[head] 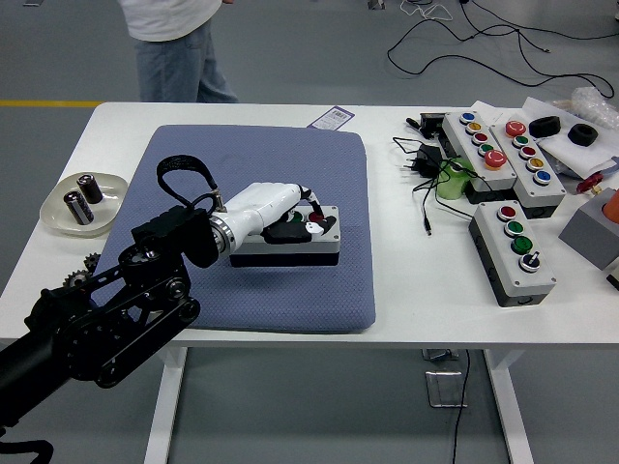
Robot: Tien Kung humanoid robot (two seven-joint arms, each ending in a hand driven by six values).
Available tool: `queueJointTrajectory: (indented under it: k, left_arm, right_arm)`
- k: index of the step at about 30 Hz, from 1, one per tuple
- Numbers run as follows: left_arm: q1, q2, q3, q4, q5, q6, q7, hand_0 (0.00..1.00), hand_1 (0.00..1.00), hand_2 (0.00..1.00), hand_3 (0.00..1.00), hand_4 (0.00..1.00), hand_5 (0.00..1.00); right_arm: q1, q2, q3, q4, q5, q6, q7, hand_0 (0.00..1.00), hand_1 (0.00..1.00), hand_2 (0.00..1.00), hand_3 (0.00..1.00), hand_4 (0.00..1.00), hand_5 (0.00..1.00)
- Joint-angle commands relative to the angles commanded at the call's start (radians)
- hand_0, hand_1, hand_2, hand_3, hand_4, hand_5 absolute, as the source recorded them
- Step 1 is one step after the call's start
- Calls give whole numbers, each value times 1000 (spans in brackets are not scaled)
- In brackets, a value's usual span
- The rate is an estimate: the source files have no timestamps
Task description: Pick up the button,place it on the desk,press the button,press the button
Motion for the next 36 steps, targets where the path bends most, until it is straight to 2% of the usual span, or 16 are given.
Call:
queueJointTrajectory:
  k: [6,13,17,21,25,28,30,31,33,36]
  left_arm:
    - [0,-3,16,29,-2,-8,9,2,2,41,708,659,988]
    - [1,-1,23,39,9,-42,22,2,2,39,707,663,959]
    - [4,0,12,27,10,-21,15,2,2,39,707,663,959]
    - [12,4,-29,-5,6,16,7,2,2,38,709,671,960]
    - [26,3,-101,-35,-25,75,-3,2,2,38,713,679,958]
    - [39,-1,-165,-41,-89,142,-14,2,2,38,713,679,958]
    - [51,-4,-213,-34,-153,205,-28,2,2,38,713,679,958]
    - [56,-5,-236,-30,-197,245,-36,19,9,87,765,678,980]
    - [67,-7,-284,-18,-280,321,-52,19,9,87,765,678,980]
    - [81,-6,-342,-1,-409,376,-81,19,9,87,765,678,980]
  right_arm:
    - [1,0,-6,0,7,0,1,672,645,688,633,311,190]
    - [2,0,-9,0,12,-1,2,671,644,688,633,312,191]
    - [3,0,-8,0,11,-1,2,671,644,688,633,312,191]
    - [4,1,-6,0,9,-1,2,671,644,687,633,312,189]
    - [5,0,-3,0,6,-1,2,671,644,687,633,311,189]
    - [5,0,-3,0,6,-1,2,671,644,687,633,311,189]
    - [6,0,-4,0,7,-1,3,671,644,687,633,311,189]
    - [6,0,-4,0,7,-1,3,671,644,687,633,311,189]
    - [7,0,-5,0,9,-1,3,671,644,687,633,311,189]
    - [7,0,-4,0,8,-1,3,671,644,687,633,311,189]
